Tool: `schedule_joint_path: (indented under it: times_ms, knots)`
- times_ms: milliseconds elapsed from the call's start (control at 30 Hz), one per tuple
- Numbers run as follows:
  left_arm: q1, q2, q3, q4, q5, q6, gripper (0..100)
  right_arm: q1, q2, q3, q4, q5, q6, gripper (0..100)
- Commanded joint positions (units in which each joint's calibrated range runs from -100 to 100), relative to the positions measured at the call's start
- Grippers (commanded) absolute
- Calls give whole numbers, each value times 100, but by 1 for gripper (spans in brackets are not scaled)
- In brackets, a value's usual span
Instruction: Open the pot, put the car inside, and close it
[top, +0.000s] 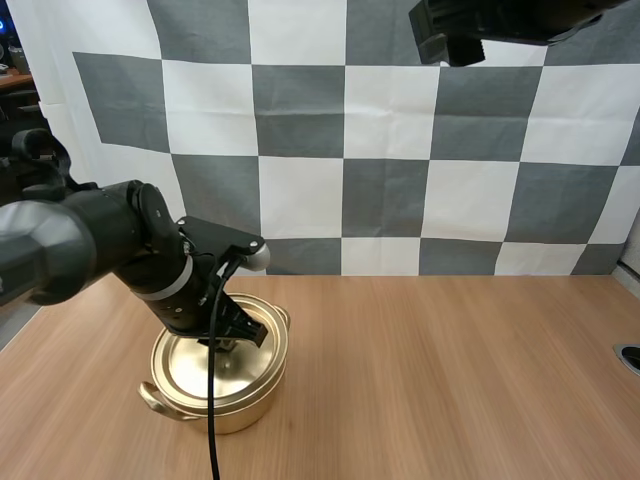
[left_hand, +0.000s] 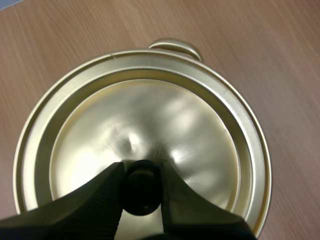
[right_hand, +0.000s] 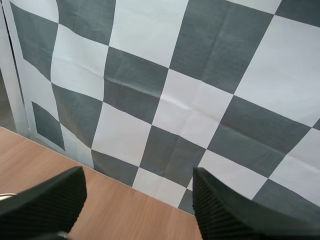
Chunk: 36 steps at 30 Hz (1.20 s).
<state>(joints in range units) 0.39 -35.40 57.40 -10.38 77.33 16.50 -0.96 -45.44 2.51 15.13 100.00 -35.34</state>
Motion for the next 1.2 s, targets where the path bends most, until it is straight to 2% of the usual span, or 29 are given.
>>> schedule_joint_path:
  times_ms: [0, 367, 733, 800, 933, 1000, 1033, 1067, 1167]
  knots:
    - [1, 199, 0, -10, 6, 1, 0, -5, 2, -5, 2, 0, 0, 100]
    - [1, 1075, 0, -10, -451, 1, 0, -5, -79, -5, 2, 0, 0, 100]
    - [1, 1196, 0, -10, -471, -51, 2, -5, -174, -5, 2, 0, 0, 100]
    - [1, 1196, 0, -10, -471, -63, 12, -5, -174, -5, 2, 0, 0, 100]
    - [1, 1196, 0, -10, -471, -44, 45, -5, -172, -5, 17, 0, -9, 100]
    - [1, 1196, 0, -10, -451, 25, 67, -5, -172, -5, 17, 0, -29, 100]
    - [1, 1184, 0, -10, -413, 83, 85, -5, -172, -5, 17, 0, -29, 100]
    - [1, 1184, 0, -10, -375, 137, 98, -5, -172, -5, 17, 0, -40, 100]
    - [1, 1184, 0, -10, -190, 321, 100, -5, -172, -5, 61, 0, -39, 100]
